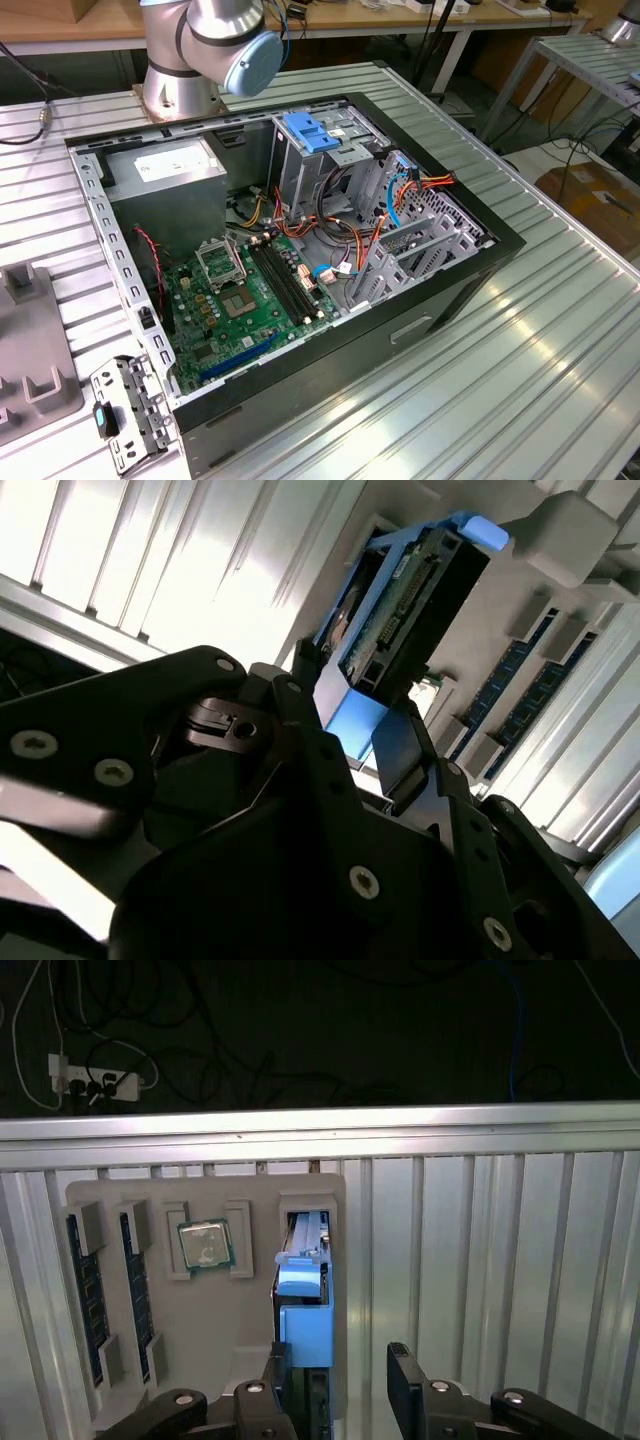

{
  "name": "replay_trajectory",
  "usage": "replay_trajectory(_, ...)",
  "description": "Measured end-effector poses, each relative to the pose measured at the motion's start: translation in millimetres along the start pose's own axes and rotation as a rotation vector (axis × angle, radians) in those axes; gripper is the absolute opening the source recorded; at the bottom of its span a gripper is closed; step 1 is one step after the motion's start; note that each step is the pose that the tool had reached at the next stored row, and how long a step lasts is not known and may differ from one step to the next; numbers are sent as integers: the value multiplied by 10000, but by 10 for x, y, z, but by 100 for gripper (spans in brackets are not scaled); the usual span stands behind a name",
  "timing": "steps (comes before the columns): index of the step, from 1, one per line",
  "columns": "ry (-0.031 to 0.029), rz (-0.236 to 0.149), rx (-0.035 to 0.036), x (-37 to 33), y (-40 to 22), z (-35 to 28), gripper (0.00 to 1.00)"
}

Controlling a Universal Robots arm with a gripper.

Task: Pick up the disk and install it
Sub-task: 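Pick up the disk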

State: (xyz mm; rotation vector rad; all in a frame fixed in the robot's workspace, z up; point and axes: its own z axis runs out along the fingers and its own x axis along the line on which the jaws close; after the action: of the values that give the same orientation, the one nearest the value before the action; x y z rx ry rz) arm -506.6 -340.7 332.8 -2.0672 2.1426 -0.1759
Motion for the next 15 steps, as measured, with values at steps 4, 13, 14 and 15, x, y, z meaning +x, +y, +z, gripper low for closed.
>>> replay_trajectory(4, 10, 69, 15, -3, -16, 3, 51)
replay_trajectory(13, 49, 280, 17, -26, -58, -84, 51)
replay_trajectory(14, 30, 290, 13, -24, -58, -86, 51)
replay_trajectory(15, 16, 293, 12, -25, -58, -86, 51)
